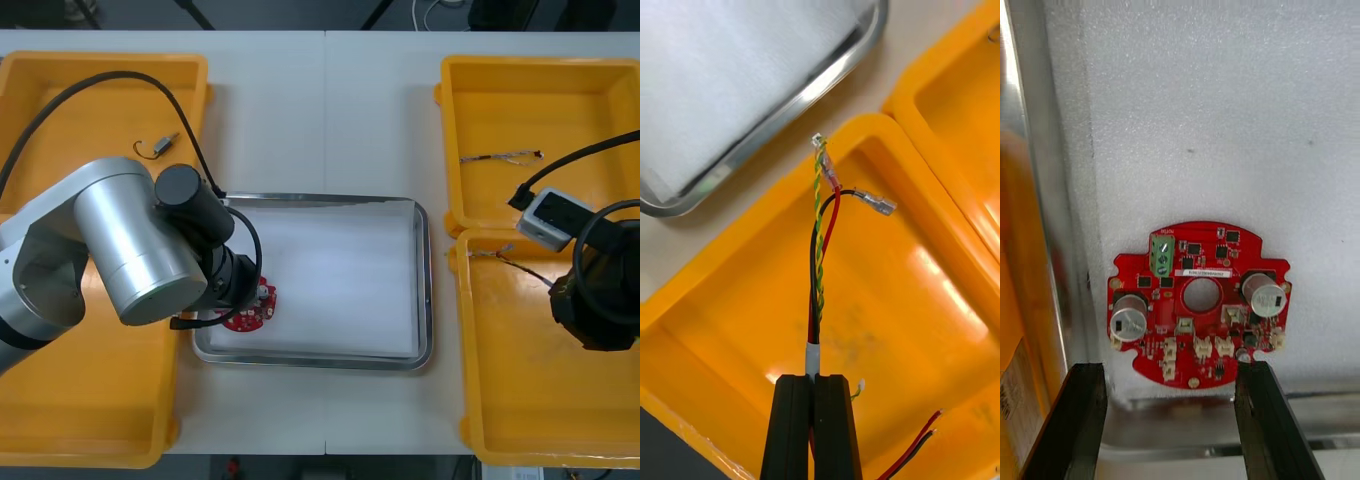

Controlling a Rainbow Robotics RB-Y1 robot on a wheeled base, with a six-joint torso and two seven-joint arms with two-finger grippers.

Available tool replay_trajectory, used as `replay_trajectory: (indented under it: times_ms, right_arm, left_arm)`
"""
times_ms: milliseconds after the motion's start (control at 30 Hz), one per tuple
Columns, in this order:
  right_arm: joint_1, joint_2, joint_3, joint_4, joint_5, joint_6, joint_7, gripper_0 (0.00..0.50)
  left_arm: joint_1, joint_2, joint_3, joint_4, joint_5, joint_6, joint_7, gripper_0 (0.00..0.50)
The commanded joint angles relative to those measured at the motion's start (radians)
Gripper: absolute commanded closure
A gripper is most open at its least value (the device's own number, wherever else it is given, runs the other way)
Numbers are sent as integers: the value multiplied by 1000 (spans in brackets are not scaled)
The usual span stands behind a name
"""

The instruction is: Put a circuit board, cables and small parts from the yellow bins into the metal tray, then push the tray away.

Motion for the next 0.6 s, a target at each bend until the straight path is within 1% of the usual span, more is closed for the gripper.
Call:
replay_trajectory:
  times_ms: [33, 133, 300, 400, 433, 467, 500, 600]
  right_arm:
    - [-115, -34, 114, -5, -1, 4, -2, 500]
    - [-184, -22, 186, 4, -1, 4, 4, 500]
    - [-313, 35, 308, 44, -1, 4, 5, 500]
    - [-379, 84, 365, 72, 8, 4, 5, 500]
    - [-403, 108, 387, 81, 16, 4, 7, 500]
    - [-423, 131, 410, 90, 28, 4, 8, 500]
    - [-434, 140, 423, 95, 34, 4, 8, 500]
    - [-482, 209, 497, 136, 74, 4, 18, 500]
  left_arm:
    - [-33, -11, 107, -109, 28, 97, 69, 0]
    - [-33, -7, 170, -140, 46, 146, 60, 0]
    - [-40, 3, 301, -145, 110, 202, 37, 0]
    - [-46, 20, 379, -139, 147, 213, -11, 0]
    - [-49, 28, 413, -129, 163, 213, -31, 0]
    - [-53, 35, 445, -117, 183, 213, -52, 0]
    - [-54, 39, 460, -109, 190, 213, -63, 0]
    - [-66, 68, 540, -68, 236, 213, -131, 0]
